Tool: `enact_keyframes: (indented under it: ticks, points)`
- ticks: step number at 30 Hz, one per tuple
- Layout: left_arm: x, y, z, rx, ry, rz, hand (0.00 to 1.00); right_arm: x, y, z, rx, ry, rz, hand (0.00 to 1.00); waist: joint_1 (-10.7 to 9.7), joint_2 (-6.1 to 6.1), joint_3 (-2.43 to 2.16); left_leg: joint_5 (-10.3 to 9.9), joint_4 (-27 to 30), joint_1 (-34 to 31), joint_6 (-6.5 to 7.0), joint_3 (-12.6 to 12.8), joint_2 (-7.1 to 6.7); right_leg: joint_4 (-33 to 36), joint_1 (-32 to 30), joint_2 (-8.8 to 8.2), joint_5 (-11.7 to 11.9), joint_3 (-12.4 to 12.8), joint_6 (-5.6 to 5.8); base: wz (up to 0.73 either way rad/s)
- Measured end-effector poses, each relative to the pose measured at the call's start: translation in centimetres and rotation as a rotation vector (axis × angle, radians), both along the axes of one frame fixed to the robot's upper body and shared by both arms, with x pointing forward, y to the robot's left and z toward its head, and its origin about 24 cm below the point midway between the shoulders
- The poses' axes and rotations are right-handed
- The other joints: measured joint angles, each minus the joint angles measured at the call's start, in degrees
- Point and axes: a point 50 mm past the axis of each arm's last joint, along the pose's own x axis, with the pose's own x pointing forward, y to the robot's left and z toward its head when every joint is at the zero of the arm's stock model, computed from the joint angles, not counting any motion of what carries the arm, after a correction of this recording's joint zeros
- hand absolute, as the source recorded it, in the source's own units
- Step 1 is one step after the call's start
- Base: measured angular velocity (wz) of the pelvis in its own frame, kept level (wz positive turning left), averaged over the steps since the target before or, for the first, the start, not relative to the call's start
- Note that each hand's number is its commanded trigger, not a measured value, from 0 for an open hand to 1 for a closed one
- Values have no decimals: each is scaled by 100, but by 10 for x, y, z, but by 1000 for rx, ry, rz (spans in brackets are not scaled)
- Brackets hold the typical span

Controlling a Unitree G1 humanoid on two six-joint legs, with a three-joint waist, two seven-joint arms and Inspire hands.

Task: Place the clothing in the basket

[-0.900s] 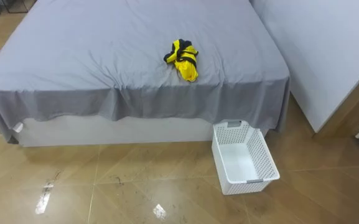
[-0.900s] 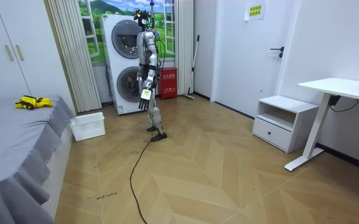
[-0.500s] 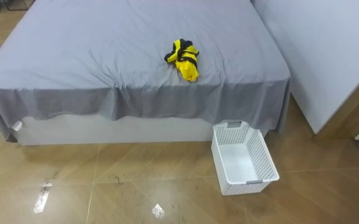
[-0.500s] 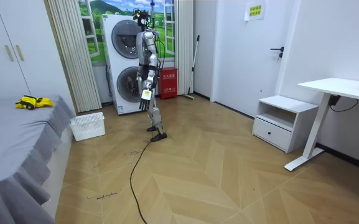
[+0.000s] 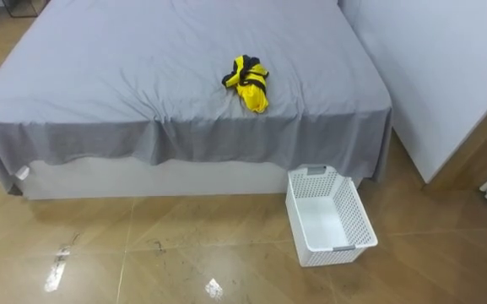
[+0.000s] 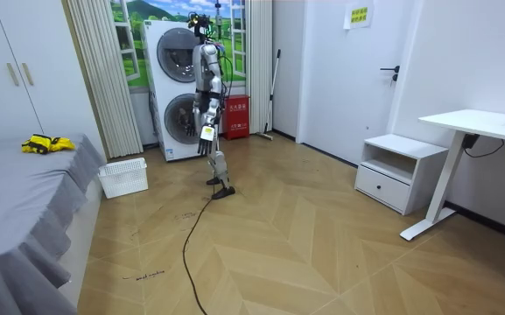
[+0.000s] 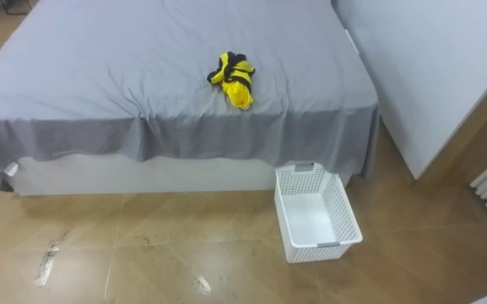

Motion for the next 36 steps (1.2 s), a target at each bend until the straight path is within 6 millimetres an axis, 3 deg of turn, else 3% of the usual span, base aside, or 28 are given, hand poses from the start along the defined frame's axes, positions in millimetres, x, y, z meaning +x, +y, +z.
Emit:
enact_keyframes:
  ticks: [5,7,8,9,11,12,13,14,15,16,17,19,20,21,22,23,25,26,27,28,29,30,31,32,33,34,35,36]
  points:
    - [-2,5,1,-35,-30,149,0,0,1,0,6,-5,-12,0,27,40,8,-465,1019,-412,-164,49,235,316,-118,190,-367,-7,-164,-5]
    - [-1,8,1,-38,-42,178,0,0,1,0,10,-17,-12,0,0,21,11,-485,1612,-696,-181,163,325,488,-173,196,-577,-3,-279,18]
    - [1,10,3,-33,-53,179,0,1,0,1,5,-25,-13,0,-20,3,54,-414,2424,-1115,-144,181,419,563,-162,189,-643,-14,-327,17]
    - [-2,9,2,-42,-58,203,0,1,-2,1,0,-26,-22,0,-1,6,52,-419,2705,-1451,-108,147,355,612,-81,127,-713,17,-341,14]
    - [0,4,2,-74,-82,242,0,0,-7,2,-10,-28,-66,0,3,13,55,-298,1977,-1923,-145,195,136,688,-119,-1,-850,30,-293,4]
    - [-2,2,2,-86,-86,256,0,-1,-9,2,-12,-25,-76,0,15,-11,39,22,1240,-2189,-203,143,-48,689,-104,-96,-949,41,-193,-13]
    - [-4,1,1,-90,-83,267,0,-2,-9,2,-11,-23,-77,0,34,-16,33,311,920,-2274,-185,160,-86,682,-82,-139,-987,76,-161,-47]
    - [-8,-1,1,-94,-76,277,0,-5,-8,1,-8,-17,-76,0,123,-1,36,823,474,-2310,-190,178,-103,665,-25,-215,-1034,195,-150,-55]
    - [-8,-3,0,-98,-83,279,0,-7,-8,1,-8,-6,-79,0,154,-1,22,1215,336,-2328,-108,190,-185,628,30,-303,-1095,299,-99,-37]
    - [-3,-3,1,-98,-105,273,0,-8,-9,1,-12,0,-78,0,140,-57,6,1370,392,-2457,60,301,-291,641,13,-432,-1178,327,-3,0]
    - [-1,-2,2,-96,-116,270,0,-8,-10,1,-16,0,-84,0,144,-106,1,1344,493,-2579,55,382,-354,636,-7,-531,-1211,332,49,34]
    - [7,-1,4,-97,-155,257,0,-8,-16,3,-36,-4,-102,0,125,-118,-18,1291,869,-3121,101,668,-430,652,3,-726,-1447,659,129,46]
    - [14,-2,5,-104,-172,248,0,-8,-20,3,-51,2,-110,0,138,-131,-46,955,1317,-3219,566,904,-522,786,1,-885,-1603,784,217,14]
    - [14,-2,5,-107,-171,243,0,-3,-18,4,-50,-13,-110,0,250,-158,-34,589,1627,-3144,633,1025,-548,792,79,-952,-1470,807,379,-15]
    - [13,-1,5,-104,-167,244,0,2,-16,4,-46,-32,-108,0,309,-174,-26,455,1721,-3026,648,1093,-545,831,139,-996,-1355,800,440,-51]
    - [12,0,4,-103,-159,243,0,13,-12,6,-39,-89,-103,0,316,-229,10,292,1787,-2744,695,1178,-542,1187,207,-1046,-1026,784,421,-46]
    - [12,-1,4,-101,-156,232,0,27,-4,9,-25,-164,-89,0,308,-222,82,202,1639,-2149,723,1250,-566,2139,100,-1084,-325,748,333,-20]
    - [15,-3,4,-103,-160,207,0,33,-3,10,-20,-193,-86,0,280,-162,46,79,1138,-1613,691,1208,-610,2986,-147,-1099,371,733,279,0]
    - [22,-5,5,-100,-172,159,0,37,-3,12,-16,-211,-90,0,267,-109,22,-79,781,-1243,668,1113,-634,3803,-551,-1121,738,716,269,0]
    - [27,-6,6,-97,-179,139,0,42,-1,13,-10,-228,-89,0,298,-116,43,-115,700,-1111,664,1106,-640,4172,-800,-1117,568,707,205,-5]
    - [33,-9,7,-96,-187,102,0,54,0,17,0,-273,-83,0,352,-28,79,-134,524,-864,653,1037,-610,4628,-1325,-992,56,595,79,7]
    - [38,-13,7,-95,-191,54,0,63,1,22,6,-316,-84,0,293,46,64,-142,344,-638,638,922,-516,4629,-1795,-791,-374,384,-47,12]
    - [40,-15,7,-94,-193,32,0,67,2,24,9,-336,-84,0,289,74,74,-148,243,-531,625,896,-471,4471,-2037,-668,-524,292,-71,13]
    - [45,-17,9,-93,-207,1,0,77,4,29,16,-379,-77,0,282,128,100,-182,110,-337,569,872,-373,3906,-2440,-348,-659,237,-109,13]
    - [45,-18,9,-96,-202,-16,0,83,5,32,21,-410,-73,0,257,180,114,-217,-21,-154,515,793,-306,2988,-2693,-96,-637,165,-157,21]
    - [45,-19,9,-99,-198,-28,0,85,5,33,22,-417,-72,0,238,180,111,-231,-114,-39,490,739,-293,2499,-2765,-18,-559,112,-214,45]
    - [44,-22,8,-106,-188,-53,0,88,5,34,23,-426,-76,0,176,182,108,-277,-290,185,431,591,-281,1620,-2879,74,-96,72,-317,64]
    - [39,-26,6,-116,-169,-66,0,86,3,34,19,-425,-94,0,136,270,48,-323,-418,426,377,435,-187,1047,-2869,138,513,-53,-352,60]
